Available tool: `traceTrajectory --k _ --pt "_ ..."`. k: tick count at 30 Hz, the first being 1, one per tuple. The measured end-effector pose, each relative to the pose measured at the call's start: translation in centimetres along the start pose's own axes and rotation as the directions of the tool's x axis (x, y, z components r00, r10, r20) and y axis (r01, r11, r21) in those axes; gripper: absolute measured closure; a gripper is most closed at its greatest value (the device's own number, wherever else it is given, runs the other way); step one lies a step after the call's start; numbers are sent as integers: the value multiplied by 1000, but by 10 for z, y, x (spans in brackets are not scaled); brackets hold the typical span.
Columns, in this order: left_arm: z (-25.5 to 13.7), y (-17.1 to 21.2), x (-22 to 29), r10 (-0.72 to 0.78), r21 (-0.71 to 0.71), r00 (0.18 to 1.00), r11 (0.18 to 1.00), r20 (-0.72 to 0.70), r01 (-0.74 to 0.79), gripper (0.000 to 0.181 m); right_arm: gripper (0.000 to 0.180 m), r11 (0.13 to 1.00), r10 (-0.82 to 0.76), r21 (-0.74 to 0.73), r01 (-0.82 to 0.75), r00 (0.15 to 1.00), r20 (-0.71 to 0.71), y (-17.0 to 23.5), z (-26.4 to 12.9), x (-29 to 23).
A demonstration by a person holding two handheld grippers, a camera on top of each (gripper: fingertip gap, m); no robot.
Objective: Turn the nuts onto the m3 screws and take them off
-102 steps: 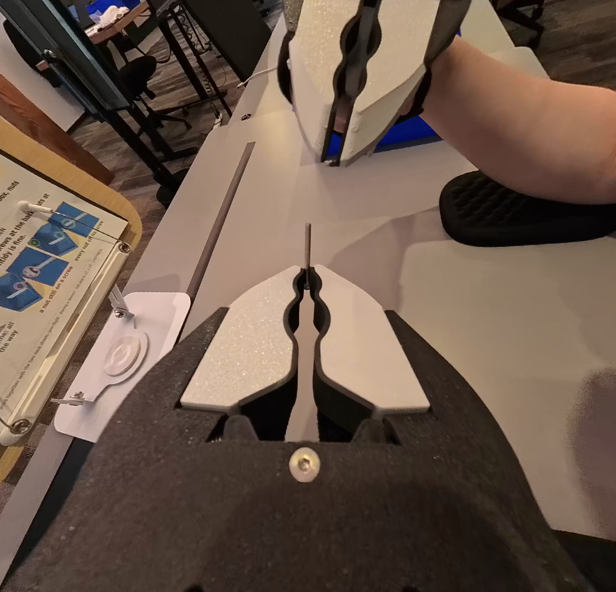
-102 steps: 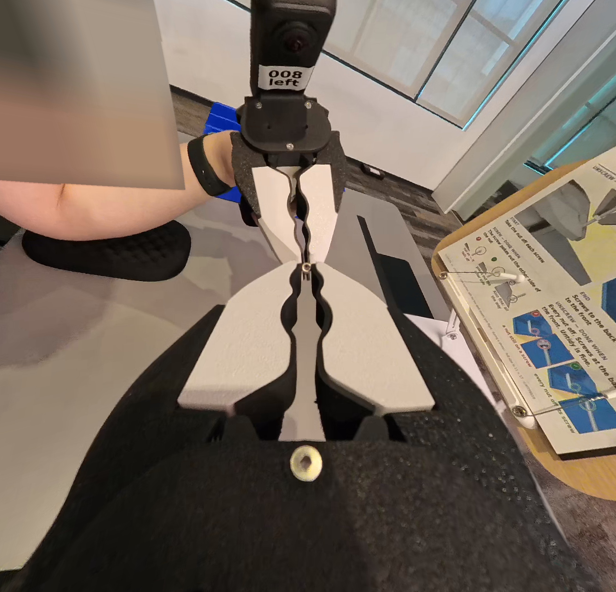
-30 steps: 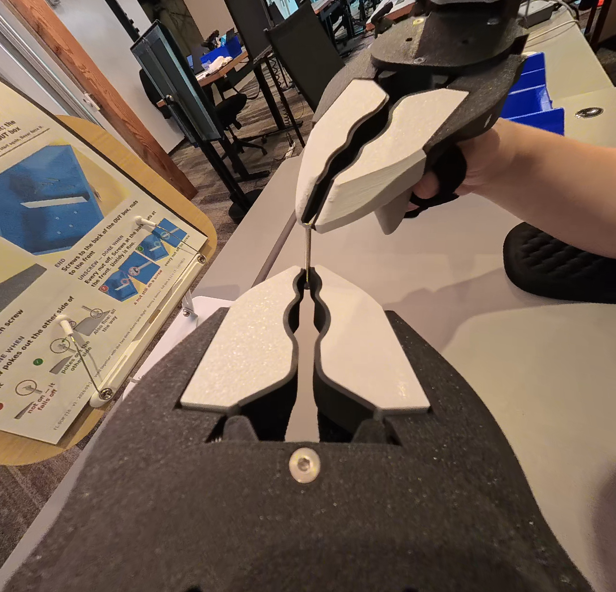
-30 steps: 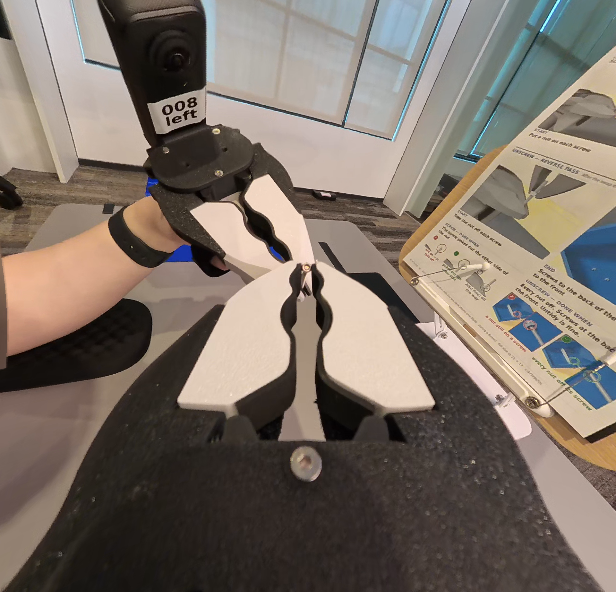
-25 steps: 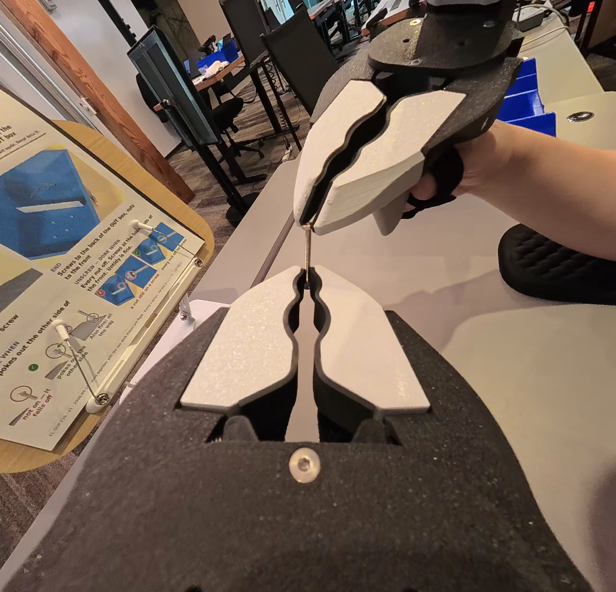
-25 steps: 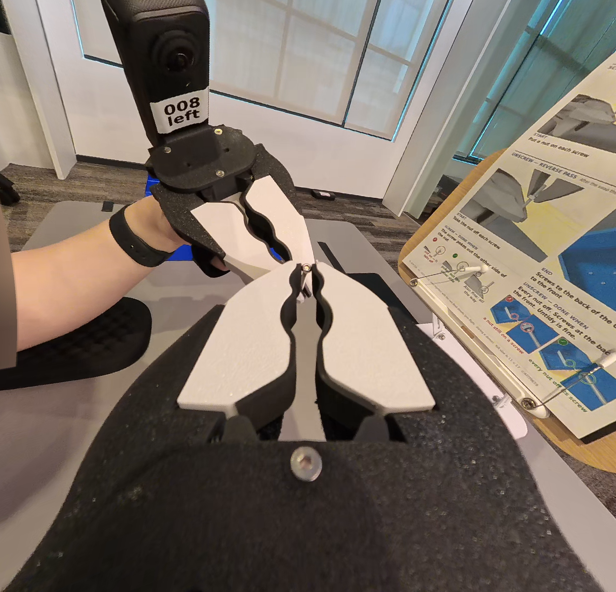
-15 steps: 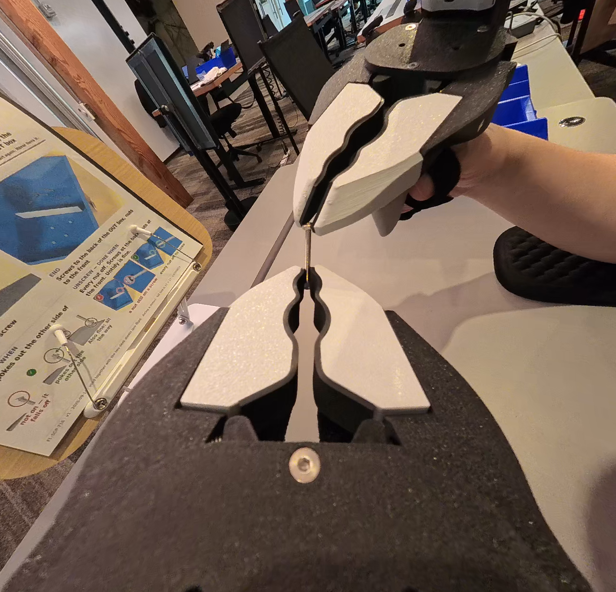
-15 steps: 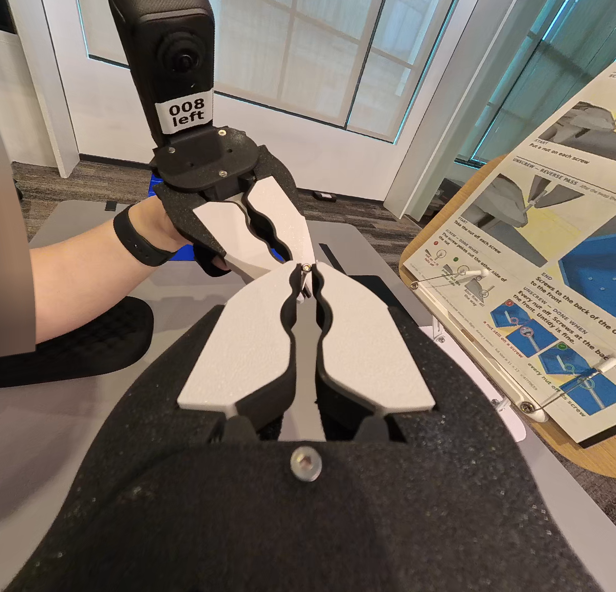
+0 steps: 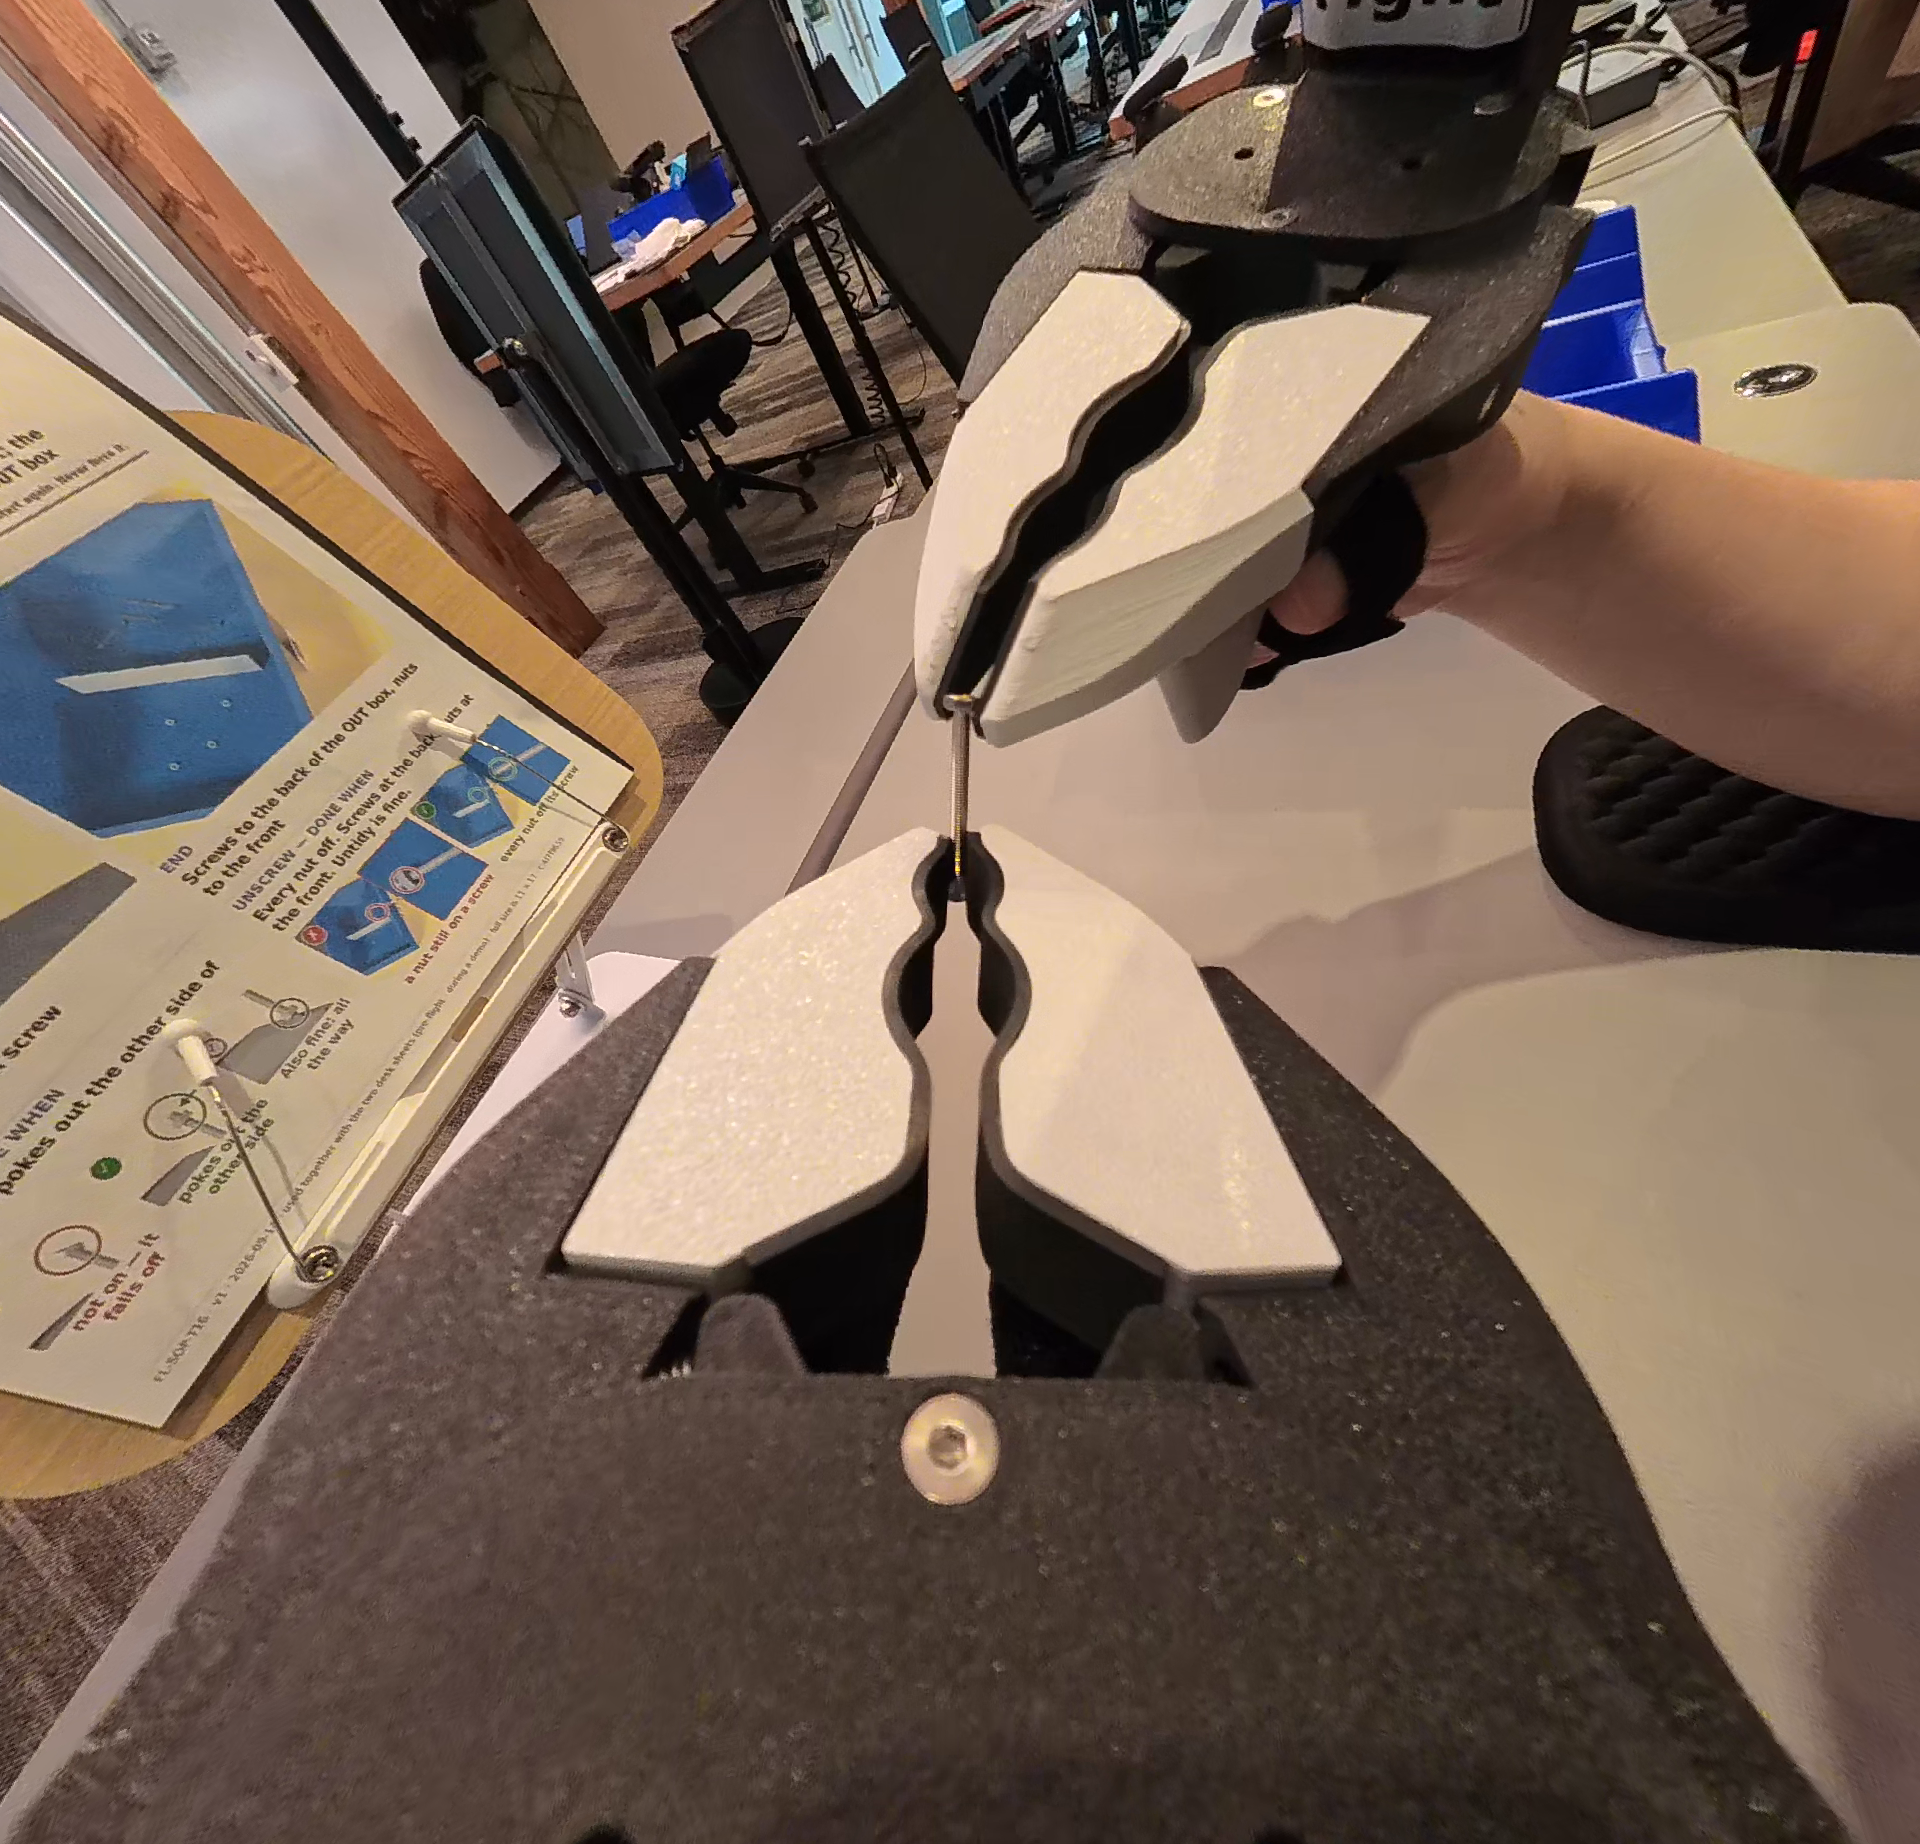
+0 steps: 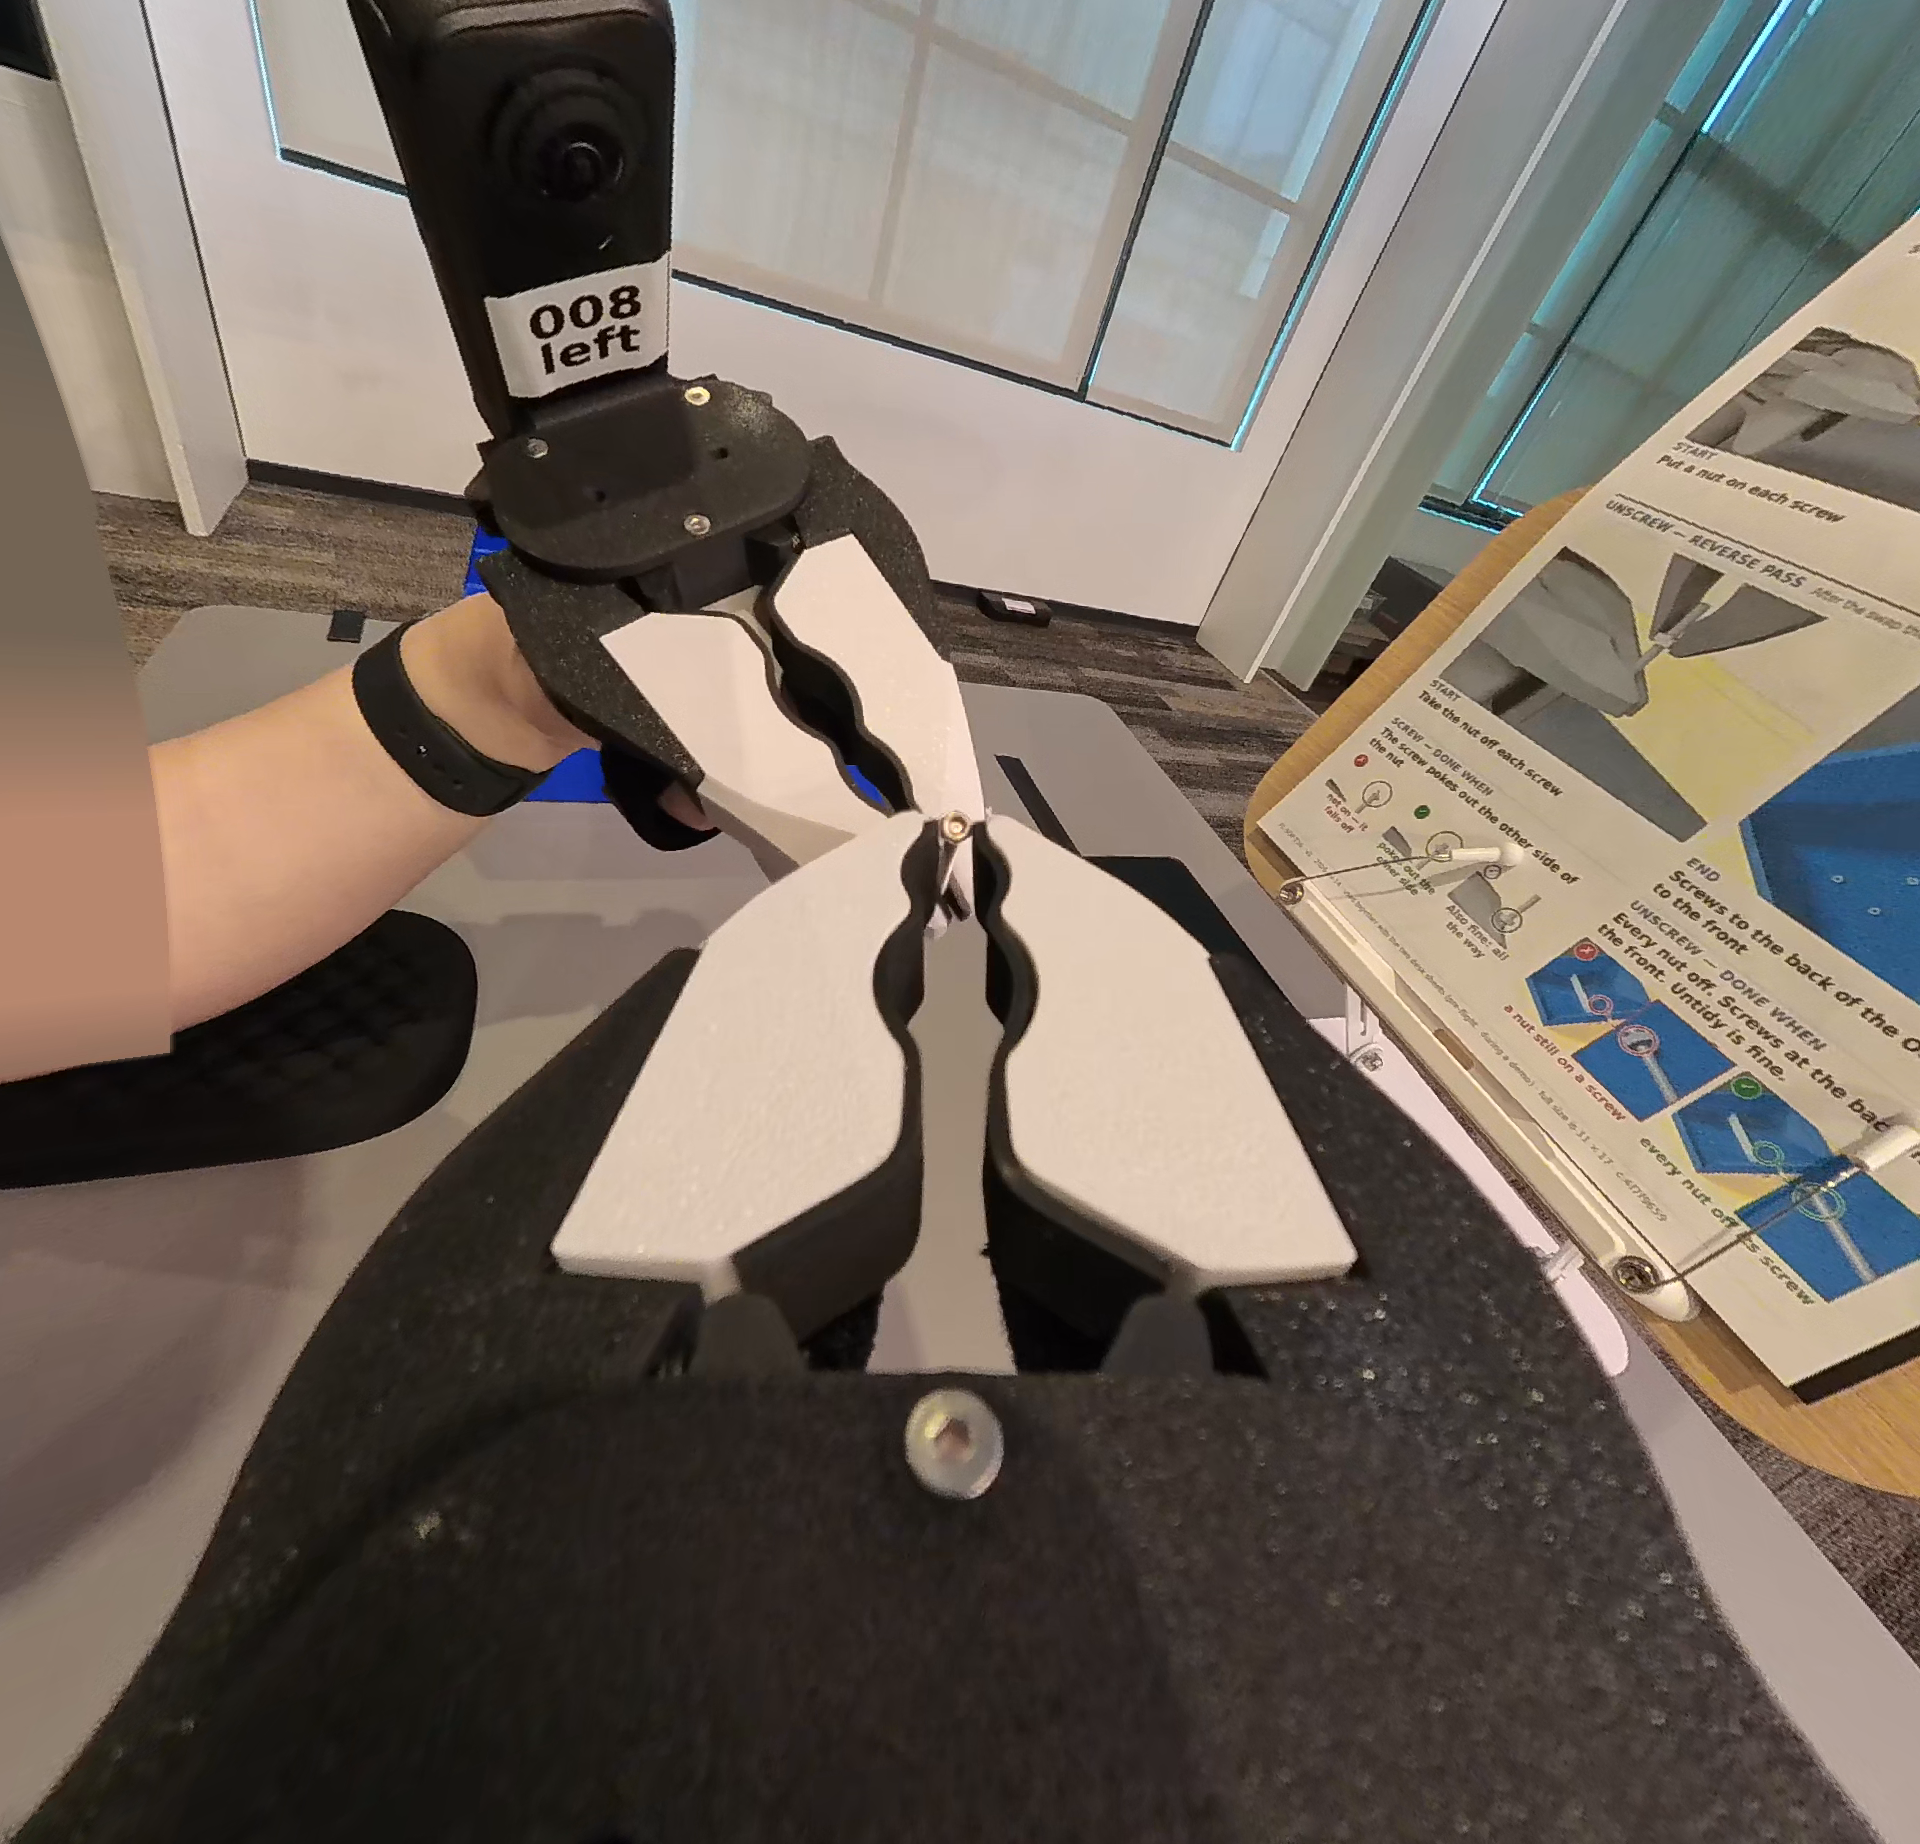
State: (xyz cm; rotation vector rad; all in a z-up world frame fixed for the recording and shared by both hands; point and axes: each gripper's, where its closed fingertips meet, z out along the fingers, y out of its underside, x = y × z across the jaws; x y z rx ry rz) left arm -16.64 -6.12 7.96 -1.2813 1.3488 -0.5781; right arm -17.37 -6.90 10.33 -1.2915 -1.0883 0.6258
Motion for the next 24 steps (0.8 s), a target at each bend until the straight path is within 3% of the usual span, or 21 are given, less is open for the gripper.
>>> traceTrajectory --k 19,24 --pt "-2 -2 2 -7 12 1000 1000 -16 7 179 168 1000 -22 19 21 1000 18 -3 -3 -3" --pt "-5 -7 3 -16 46 999 999 -29 18 179 167 994 -16 107 12 999 39 -12 -9 -3"
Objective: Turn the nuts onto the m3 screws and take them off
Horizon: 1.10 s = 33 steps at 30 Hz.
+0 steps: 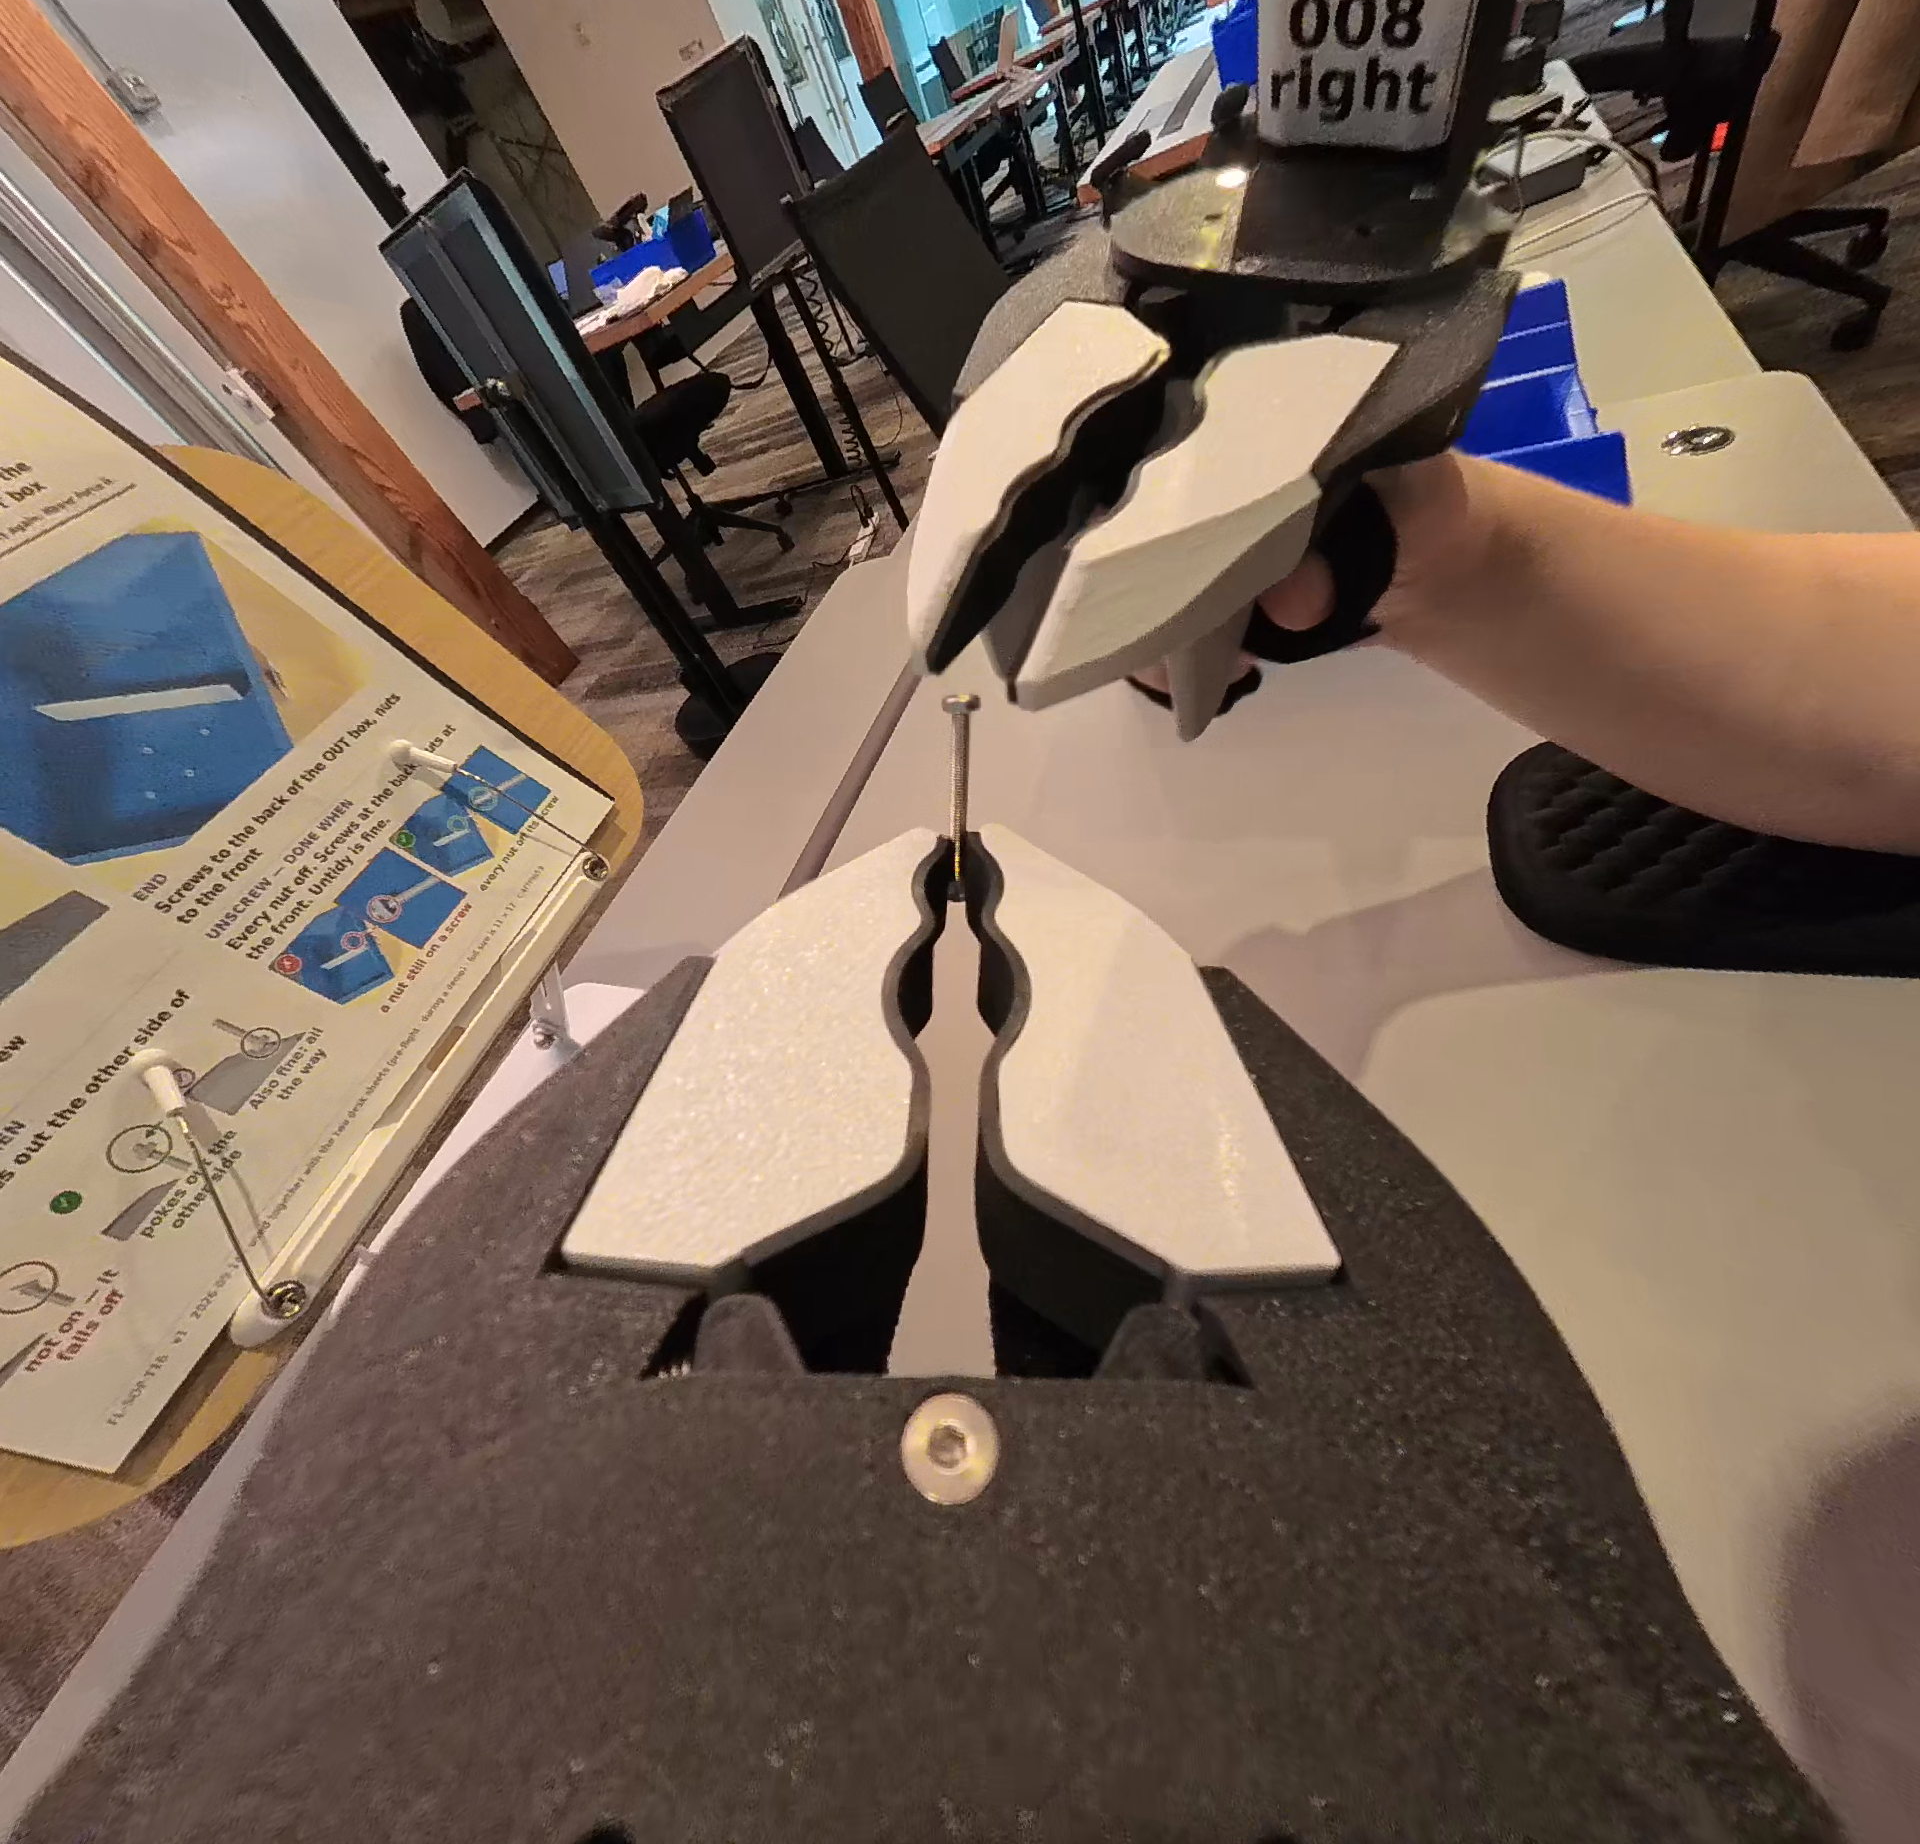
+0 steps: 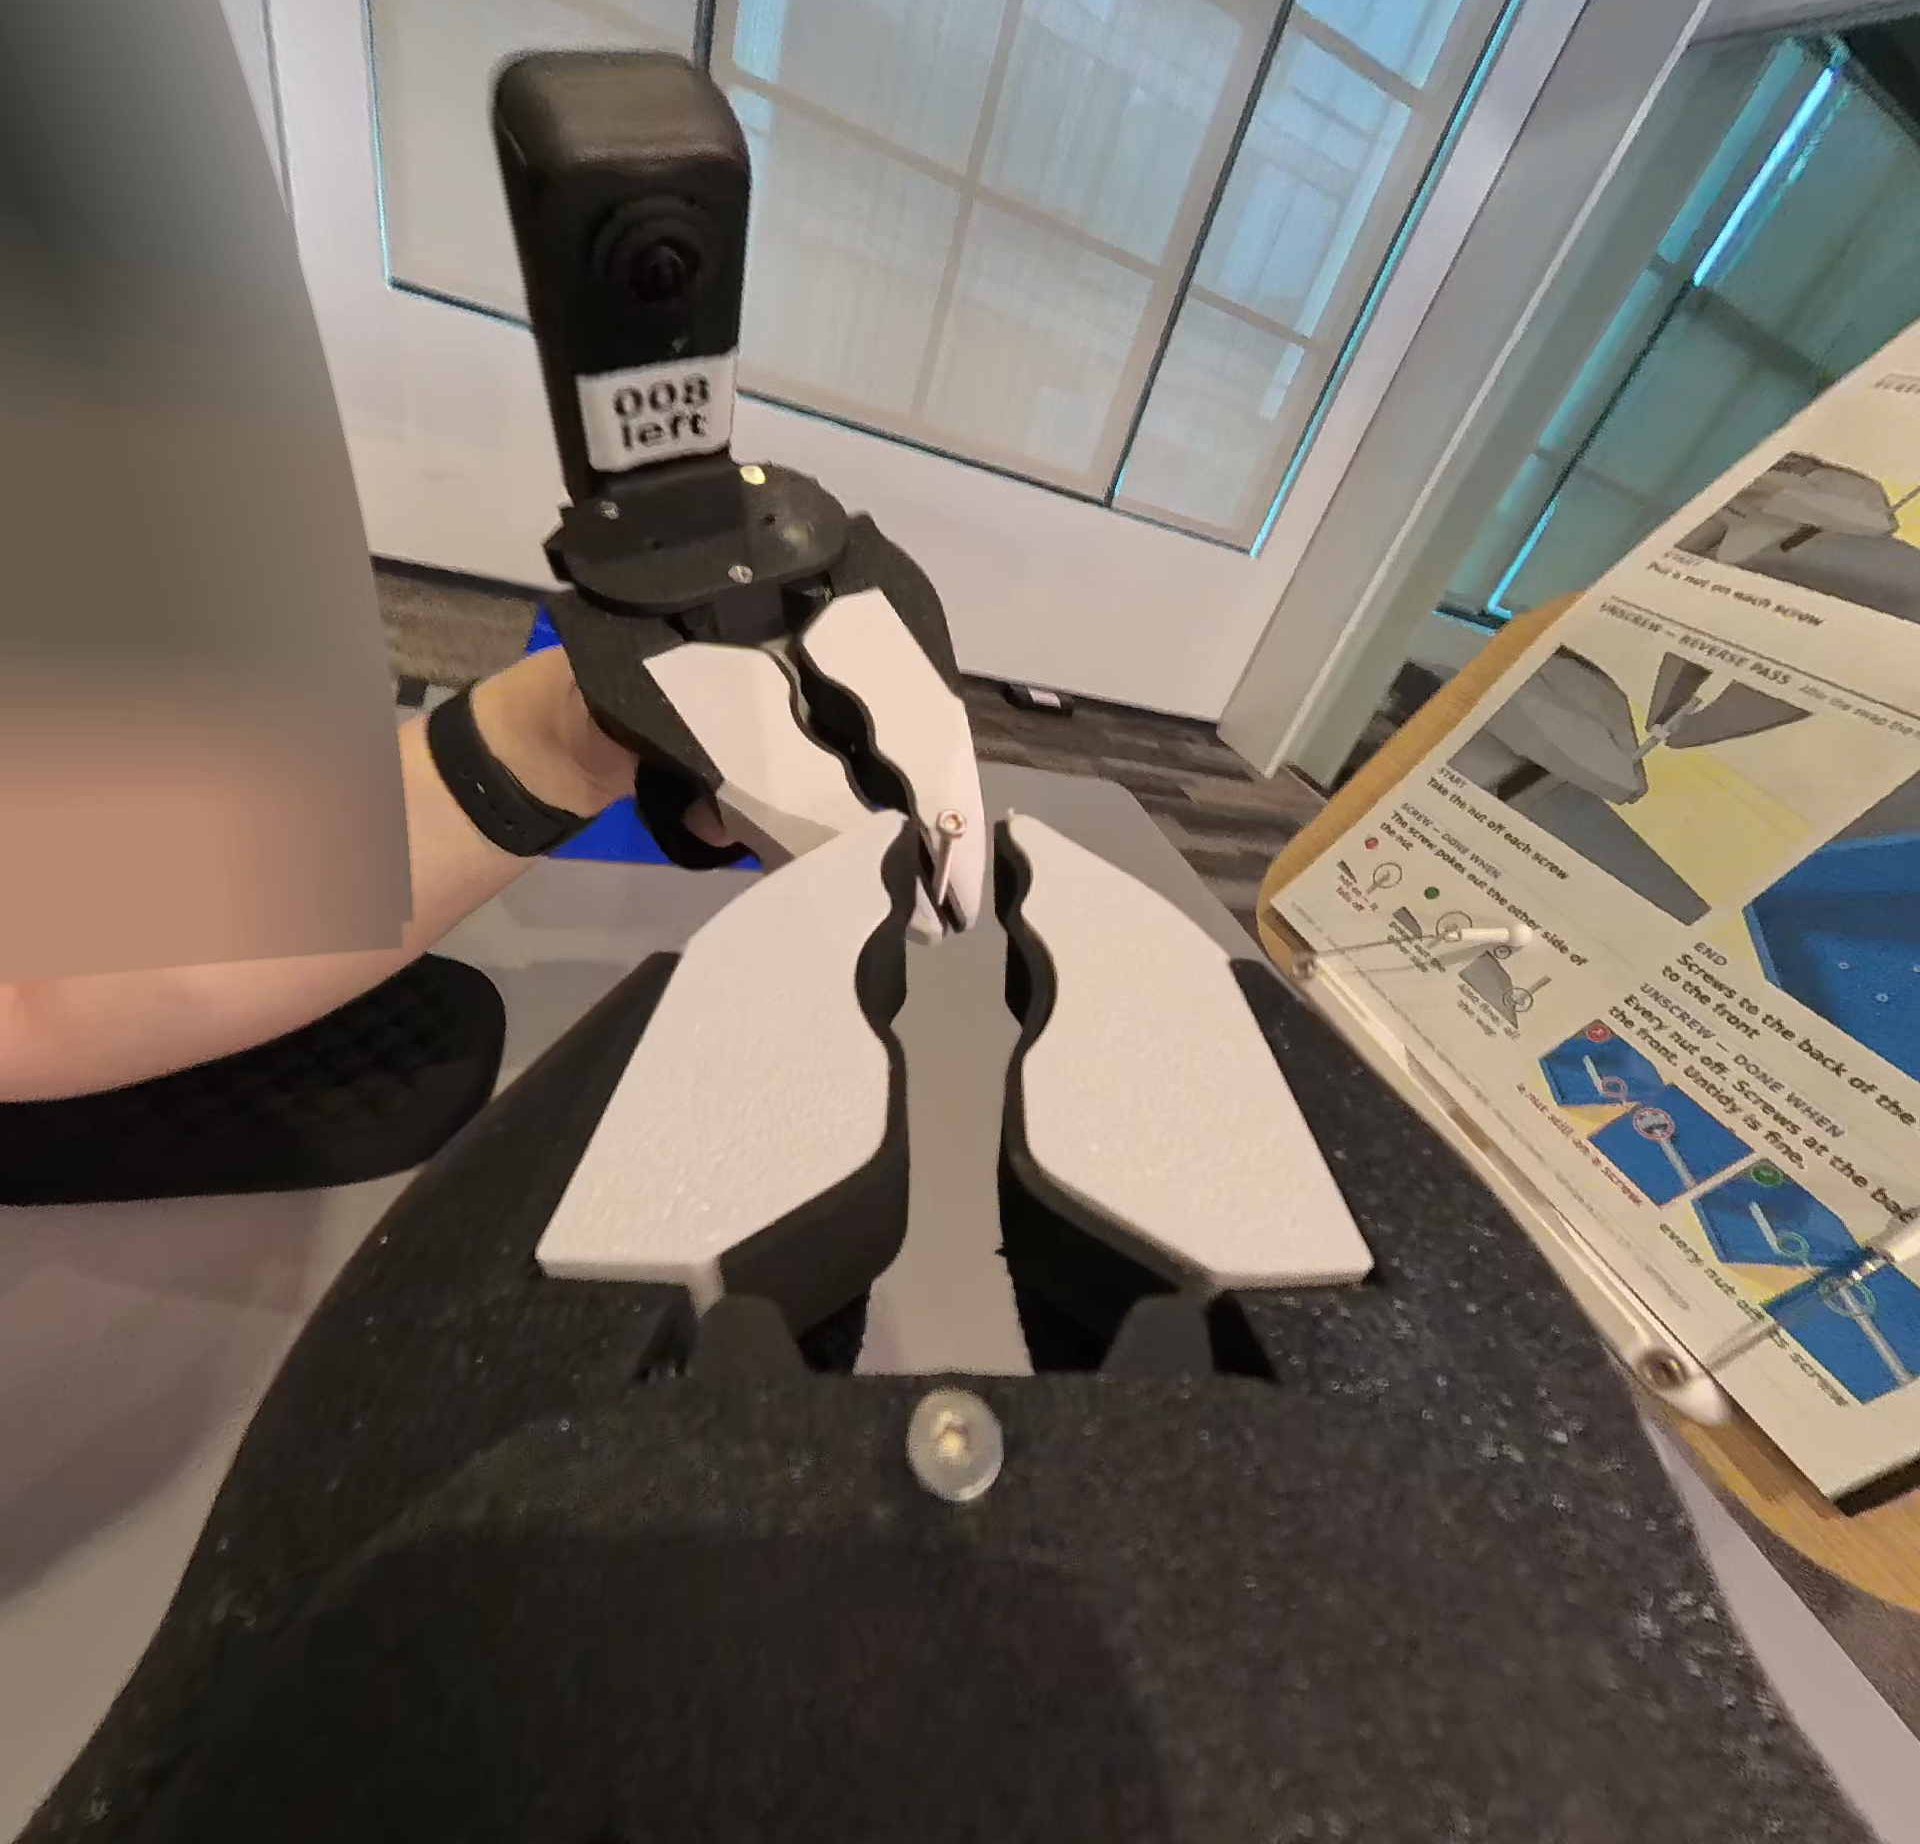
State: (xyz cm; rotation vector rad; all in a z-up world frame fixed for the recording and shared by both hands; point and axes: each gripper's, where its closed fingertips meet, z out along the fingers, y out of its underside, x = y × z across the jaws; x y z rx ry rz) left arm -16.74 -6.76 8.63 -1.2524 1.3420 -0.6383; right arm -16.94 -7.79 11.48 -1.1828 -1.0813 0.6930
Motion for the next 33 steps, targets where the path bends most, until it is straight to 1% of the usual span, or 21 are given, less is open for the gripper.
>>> traceTrajectory --k 3,9,13,16,33 --pt "-2 -4 2 -7 23 1000 1000 -13 7 179 166 997 22 75 -25 999 38 -8 -3 -3" --pt "-4 -14 10 -16 78 998 997 -61 20 179 166 987 66 140 -77 995 79 -16 -5 -6" --pt "-6 -23 17 -30 128 993 991 -110 44 179 166 981 59 177 -83 989 135 -21 -4 -15" --pt "-8 -27 21 -31 149 990 987 -136 51 179 166 978 32 203 -57 992 124 -25 -5 -17" --pt "-4 -29 29 -17 153 986 987 -168 43 179 170 975 26 214 -67 982 187 -27 -8 -25"
